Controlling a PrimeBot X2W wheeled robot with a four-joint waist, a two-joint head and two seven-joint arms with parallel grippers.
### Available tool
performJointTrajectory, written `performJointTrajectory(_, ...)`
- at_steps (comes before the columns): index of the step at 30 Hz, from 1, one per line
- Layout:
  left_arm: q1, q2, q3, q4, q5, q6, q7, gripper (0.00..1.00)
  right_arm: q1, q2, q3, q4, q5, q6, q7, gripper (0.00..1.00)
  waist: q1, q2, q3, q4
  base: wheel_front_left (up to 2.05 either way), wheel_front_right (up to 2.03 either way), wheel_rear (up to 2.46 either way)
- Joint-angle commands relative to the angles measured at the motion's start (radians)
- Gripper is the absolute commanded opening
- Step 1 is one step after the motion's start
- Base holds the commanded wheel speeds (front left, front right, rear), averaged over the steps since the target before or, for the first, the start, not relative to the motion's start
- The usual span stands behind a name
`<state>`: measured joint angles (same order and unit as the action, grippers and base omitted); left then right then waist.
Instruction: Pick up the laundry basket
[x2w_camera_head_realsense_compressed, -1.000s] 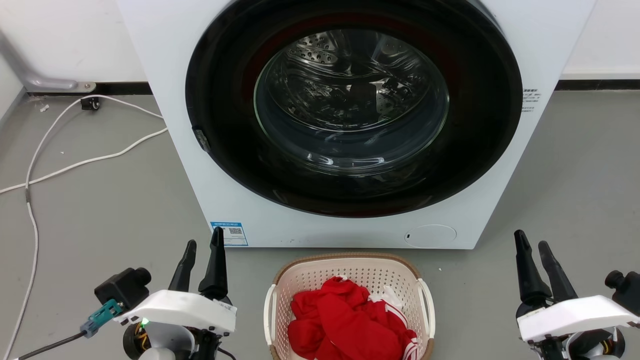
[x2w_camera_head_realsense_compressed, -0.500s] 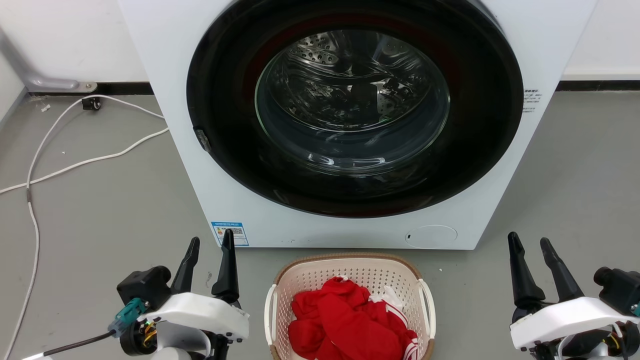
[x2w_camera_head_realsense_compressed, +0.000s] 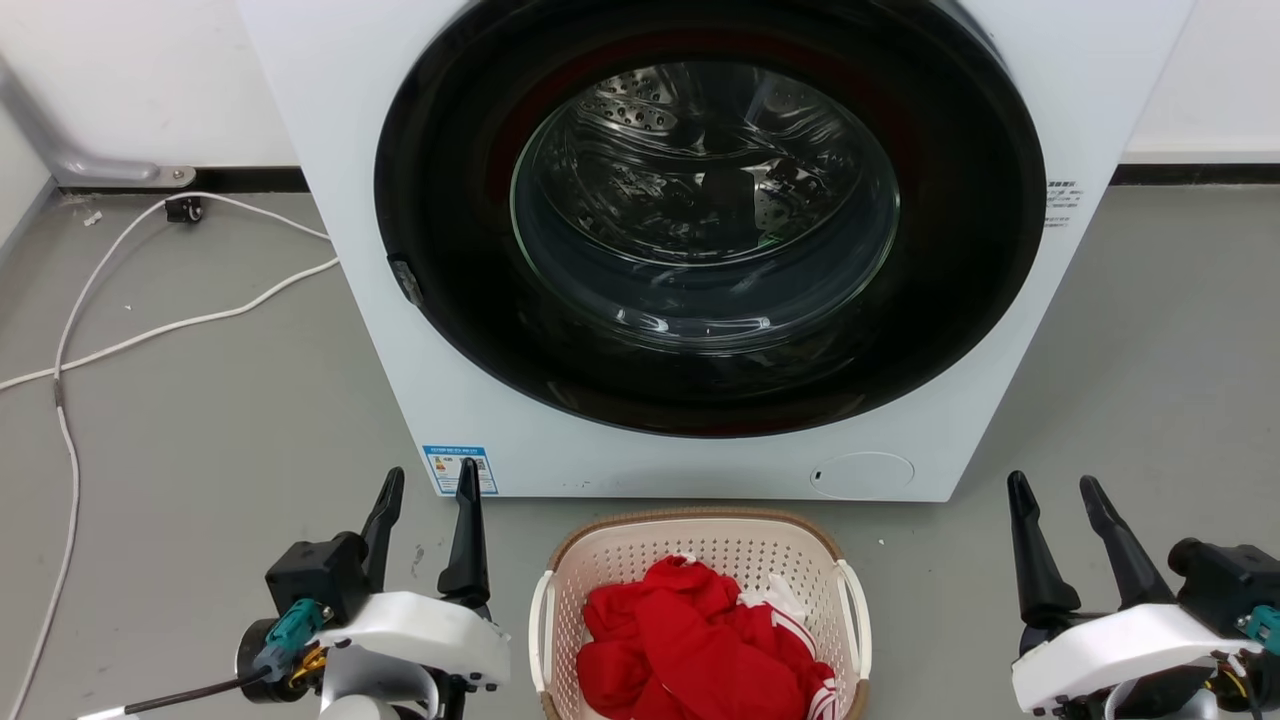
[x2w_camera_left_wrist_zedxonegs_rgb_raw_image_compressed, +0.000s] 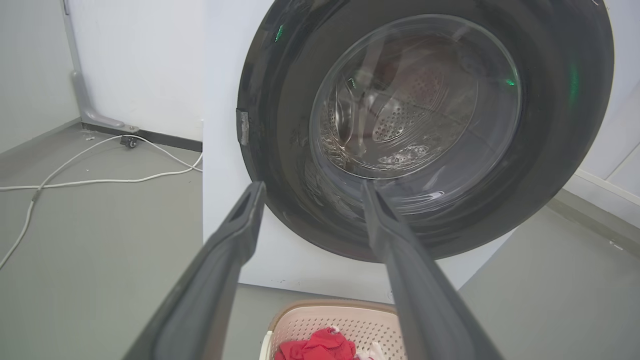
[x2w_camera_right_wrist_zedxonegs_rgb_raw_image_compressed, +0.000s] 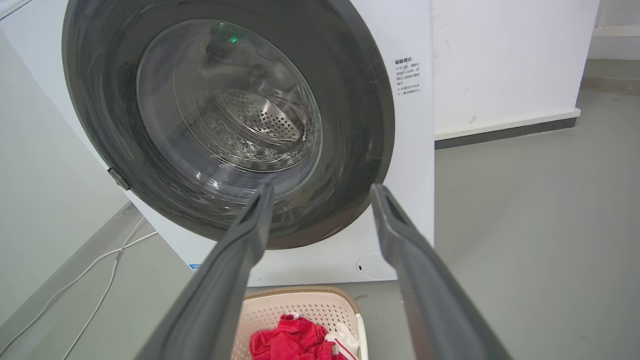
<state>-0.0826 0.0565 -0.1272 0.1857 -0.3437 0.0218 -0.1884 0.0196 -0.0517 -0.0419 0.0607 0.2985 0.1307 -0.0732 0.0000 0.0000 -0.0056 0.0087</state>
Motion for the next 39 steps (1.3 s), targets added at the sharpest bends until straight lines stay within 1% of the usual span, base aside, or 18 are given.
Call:
performJointTrajectory(1,-0.012,0.006,-0.005,-0.004,0.029,0.006,-0.01,1.0,0.0,0.001,0.002,-0.016,-0.029,0.0,-0.007,1.0,0.0,0.0,0.0,0.0,0.0,0.0,0.0)
performJointTrajectory(26,-0.006,0.003,-0.028,0.005,0.206,0.038,-0.057,1.0,0.024,0.002,0.006,-0.044,-0.212,0.0,-0.028,1.0,0.0,0.0,-0.001,0.006,0.0,0.0,0.0)
performJointTrajectory(36,-0.008,0.0,-0.038,0.008,0.265,0.05,-0.075,1.0,0.031,0.002,0.008,-0.047,-0.273,0.0,-0.037,1.0,0.0,0.0,0.0,0.008,0.0,0.0,0.0)
performJointTrajectory(39,-0.007,-0.001,-0.037,0.007,0.269,0.055,-0.079,1.0,0.033,0.003,0.007,-0.044,-0.275,0.0,-0.041,1.0,0.0,0.0,0.0,0.009,0.0,0.0,0.0)
